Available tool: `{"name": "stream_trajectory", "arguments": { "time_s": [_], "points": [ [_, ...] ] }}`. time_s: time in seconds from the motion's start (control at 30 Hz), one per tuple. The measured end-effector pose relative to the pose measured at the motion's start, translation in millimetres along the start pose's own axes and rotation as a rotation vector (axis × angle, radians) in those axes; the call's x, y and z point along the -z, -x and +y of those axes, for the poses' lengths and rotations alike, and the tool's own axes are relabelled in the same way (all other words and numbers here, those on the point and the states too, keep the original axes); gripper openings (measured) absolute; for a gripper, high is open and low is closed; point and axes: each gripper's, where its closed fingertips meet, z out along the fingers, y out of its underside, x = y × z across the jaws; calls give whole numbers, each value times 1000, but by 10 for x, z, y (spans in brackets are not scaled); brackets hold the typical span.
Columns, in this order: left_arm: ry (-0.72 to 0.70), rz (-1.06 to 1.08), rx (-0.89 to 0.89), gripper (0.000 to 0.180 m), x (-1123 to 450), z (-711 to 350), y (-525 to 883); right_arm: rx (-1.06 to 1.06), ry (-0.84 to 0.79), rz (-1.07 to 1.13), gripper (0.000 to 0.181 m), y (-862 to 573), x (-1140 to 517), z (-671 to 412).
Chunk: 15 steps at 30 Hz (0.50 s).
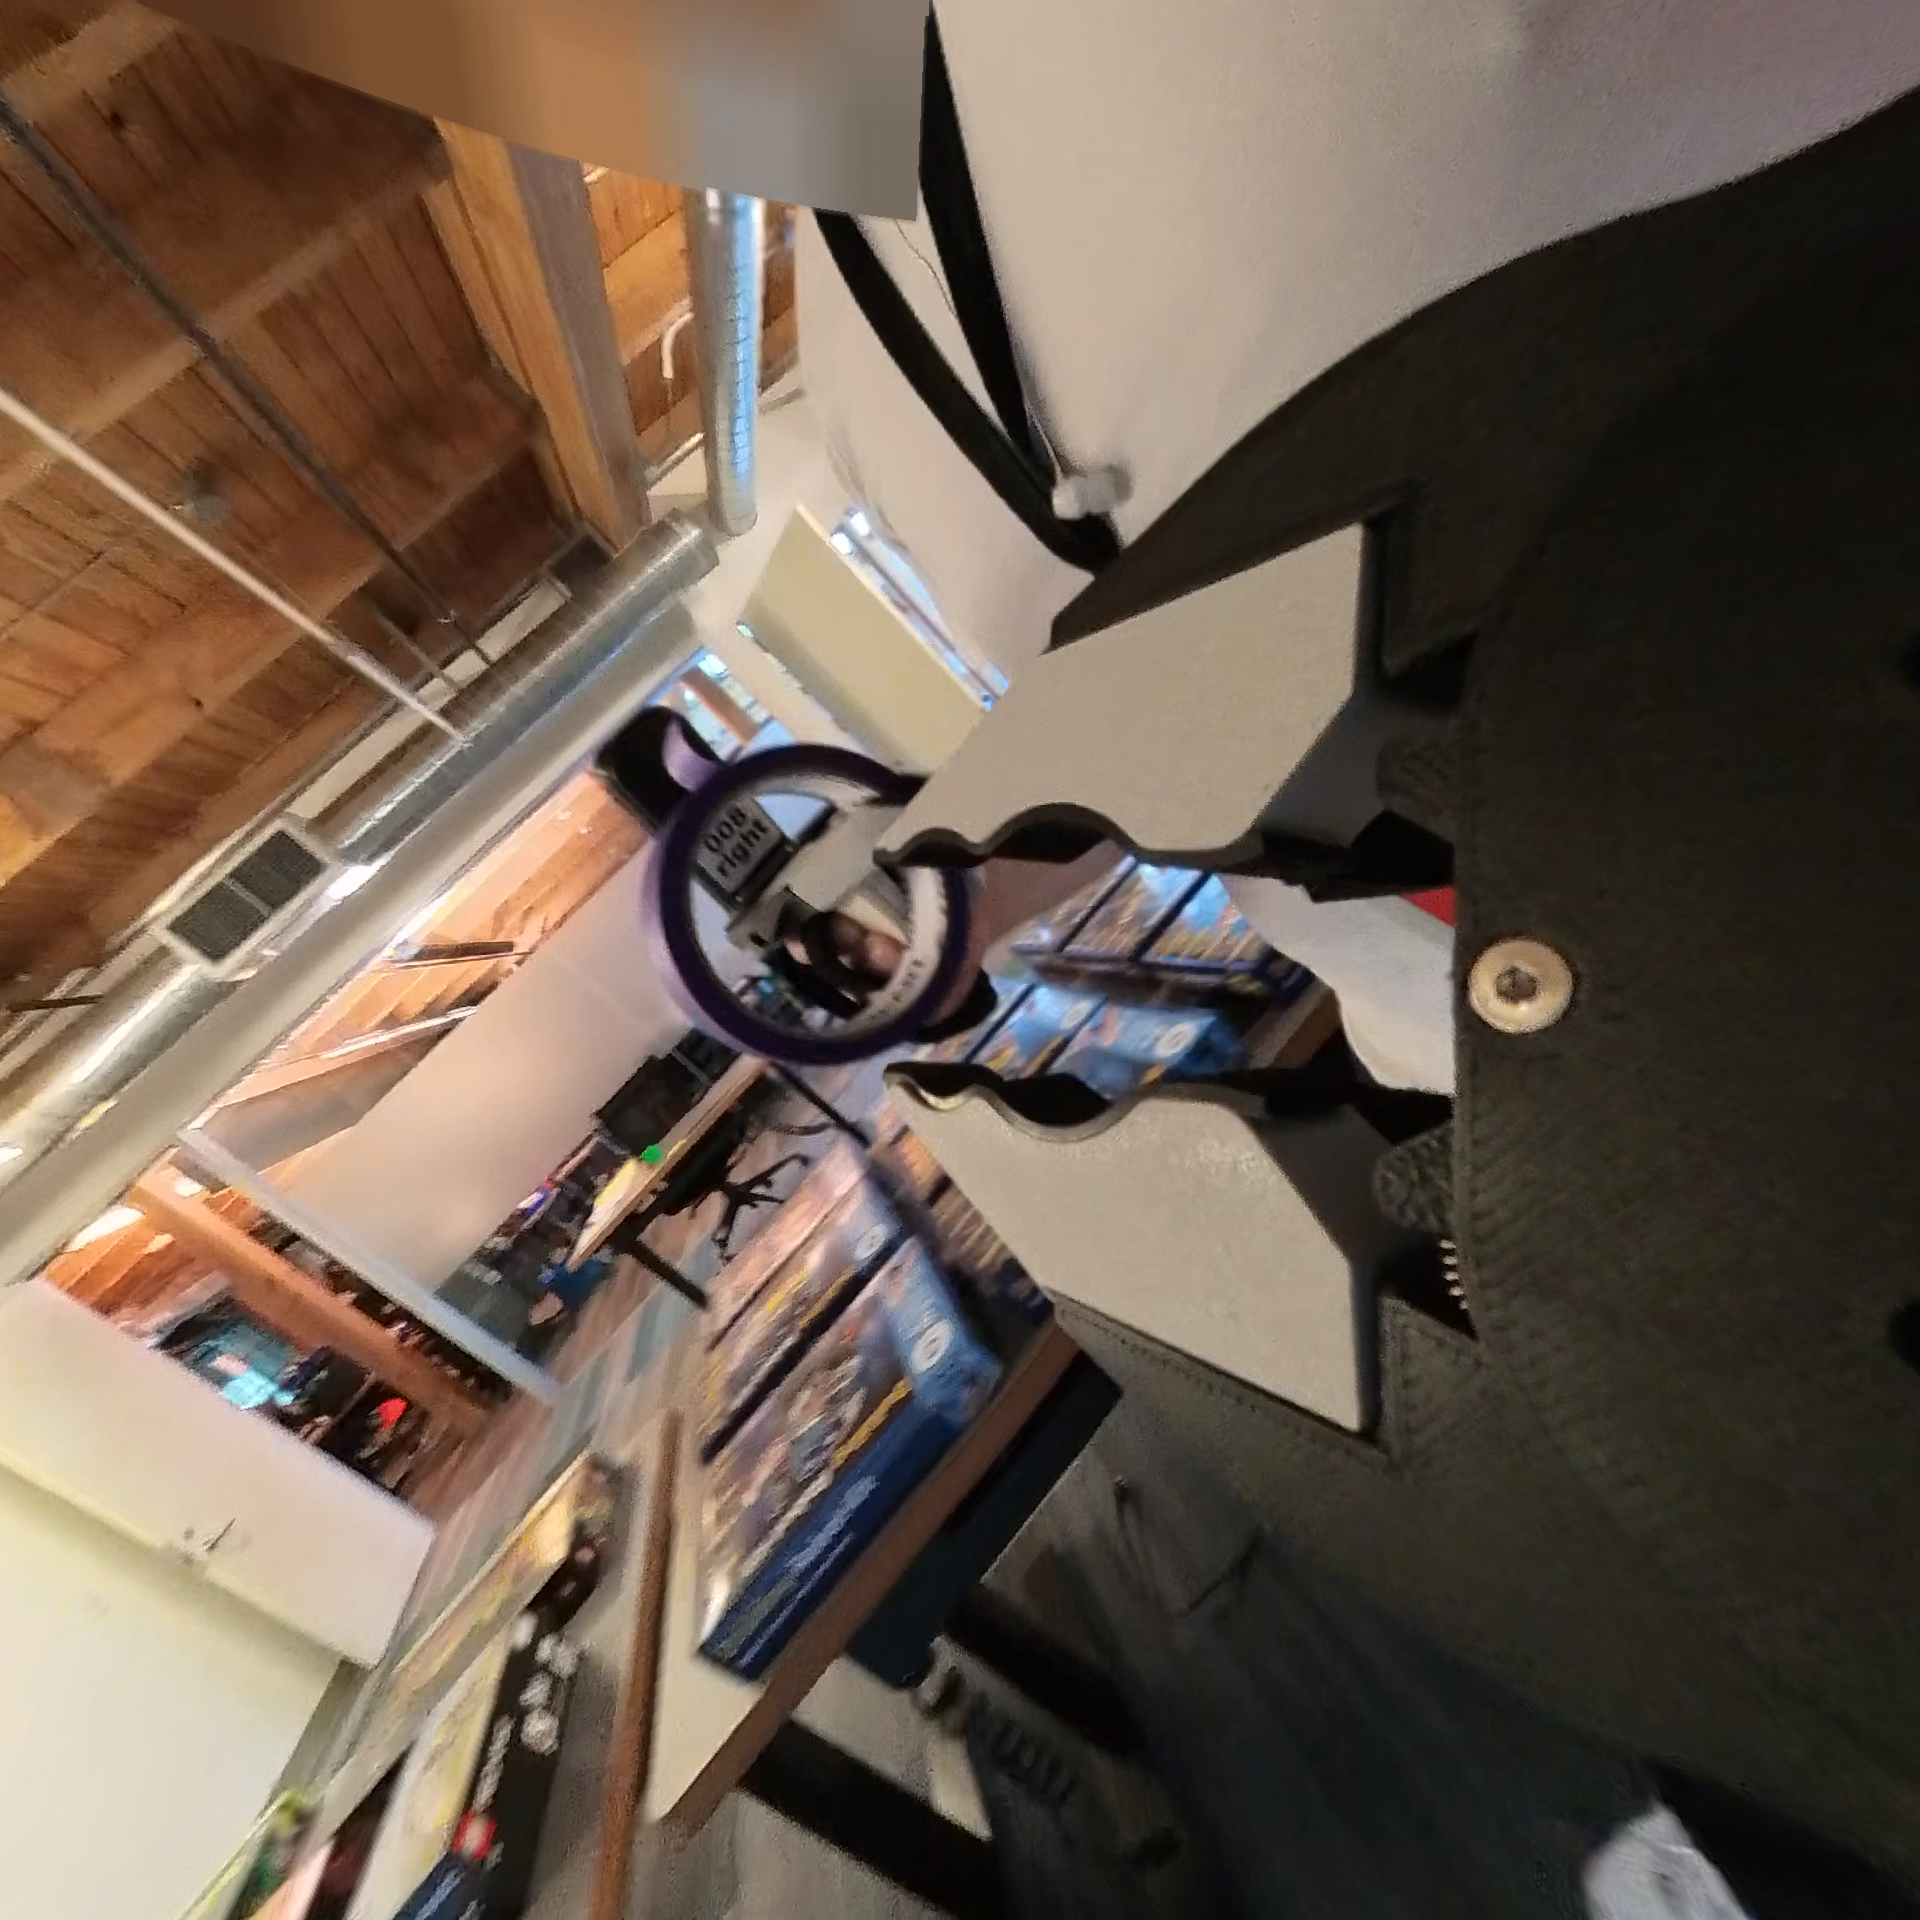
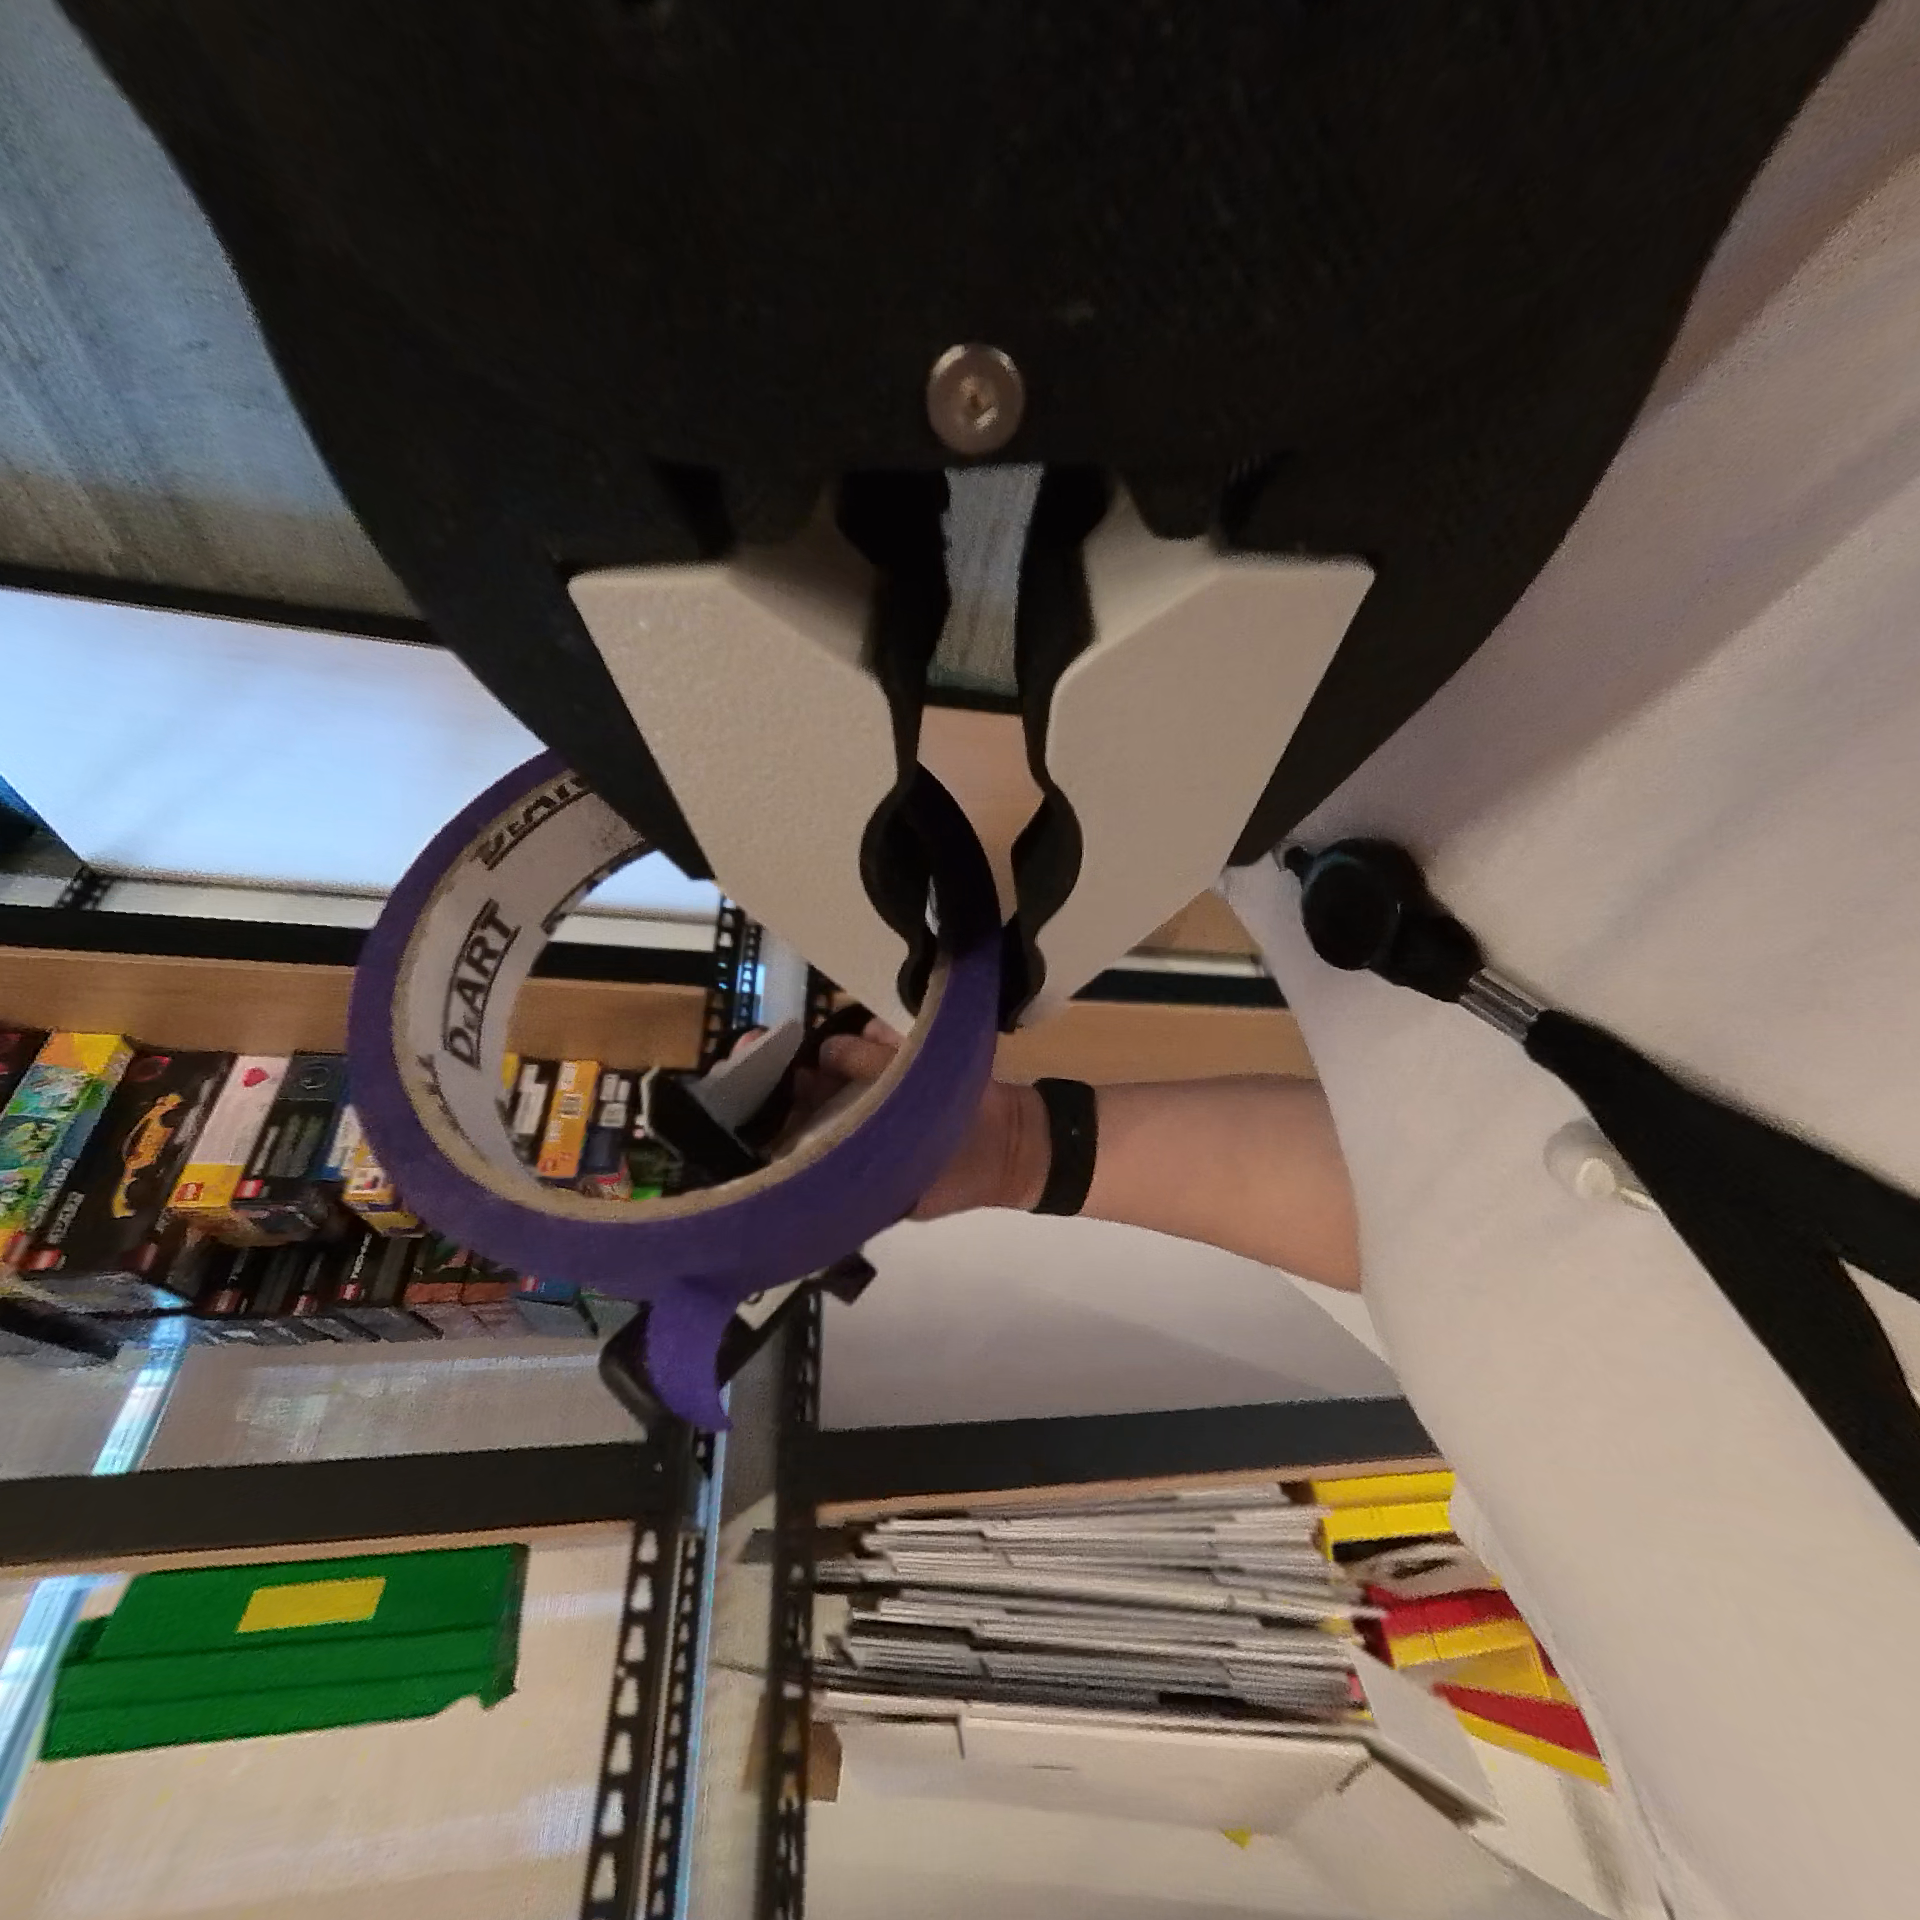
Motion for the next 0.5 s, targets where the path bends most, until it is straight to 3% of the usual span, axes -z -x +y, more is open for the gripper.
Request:
{"name": "stream_trajectory", "arguments": {
  "time_s": [0.2,0.33,0.43,0.5],
  "points": [
    [-151,-22,45,29,-535,-1202,1019,89,146,-3,7,-1704,491,56],
    [-42,-118,-128,30,-915,-1914,1688,277,270,82,8,-2676,862,-80],
    [24,-44,-219,36,-1299,-2463,1972,331,295,196,8,-3246,1069,-195],
    [157,20,-330,36,-1582,-2668,2151,344,315,315,8,-3551,1199,-235]
  ]
}}
